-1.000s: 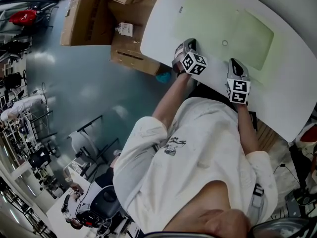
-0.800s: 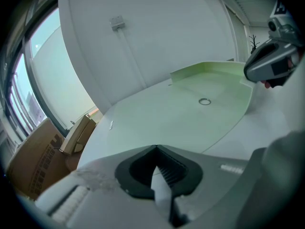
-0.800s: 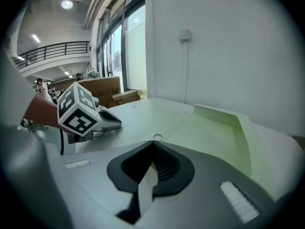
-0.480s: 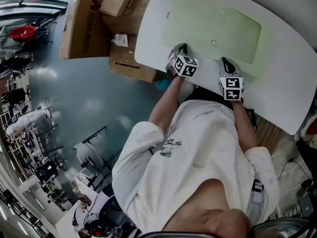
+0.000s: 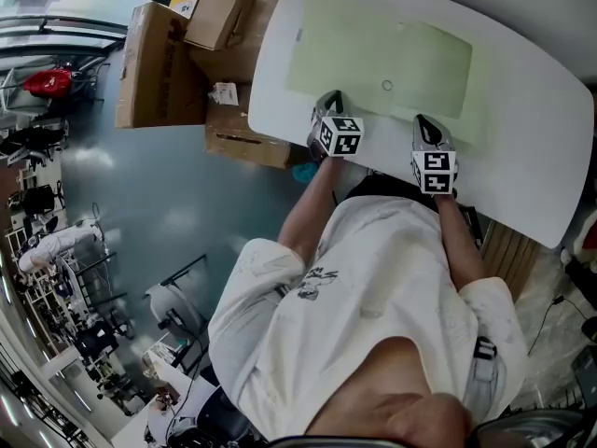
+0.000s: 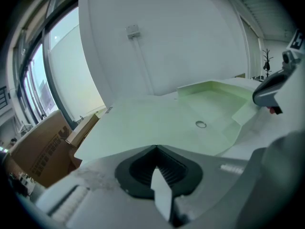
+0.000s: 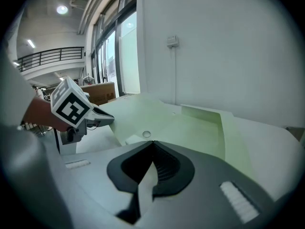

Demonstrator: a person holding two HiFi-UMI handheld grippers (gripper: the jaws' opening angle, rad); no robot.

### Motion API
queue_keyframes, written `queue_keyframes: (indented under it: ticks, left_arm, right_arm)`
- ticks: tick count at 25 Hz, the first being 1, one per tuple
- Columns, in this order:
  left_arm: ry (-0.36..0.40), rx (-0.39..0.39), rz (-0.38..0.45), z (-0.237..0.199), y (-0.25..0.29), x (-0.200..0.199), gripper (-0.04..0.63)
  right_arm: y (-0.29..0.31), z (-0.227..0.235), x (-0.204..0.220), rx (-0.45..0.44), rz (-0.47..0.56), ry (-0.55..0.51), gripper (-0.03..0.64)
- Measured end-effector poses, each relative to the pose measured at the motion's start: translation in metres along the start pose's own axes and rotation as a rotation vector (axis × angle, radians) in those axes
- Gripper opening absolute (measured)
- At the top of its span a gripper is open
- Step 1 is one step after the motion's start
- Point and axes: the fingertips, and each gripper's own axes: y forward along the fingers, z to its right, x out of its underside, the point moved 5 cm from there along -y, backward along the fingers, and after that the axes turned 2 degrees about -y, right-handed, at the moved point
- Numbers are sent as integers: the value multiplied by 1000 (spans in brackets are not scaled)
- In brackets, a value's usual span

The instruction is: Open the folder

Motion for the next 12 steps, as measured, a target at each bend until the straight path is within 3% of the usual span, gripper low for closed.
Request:
queue_keyframes:
  ticks: [12]
  left_arm:
    - [-113,47,70,29,-29,-27,-1]
  right_arm:
    - [-23,18,-3,23,38,7,2]
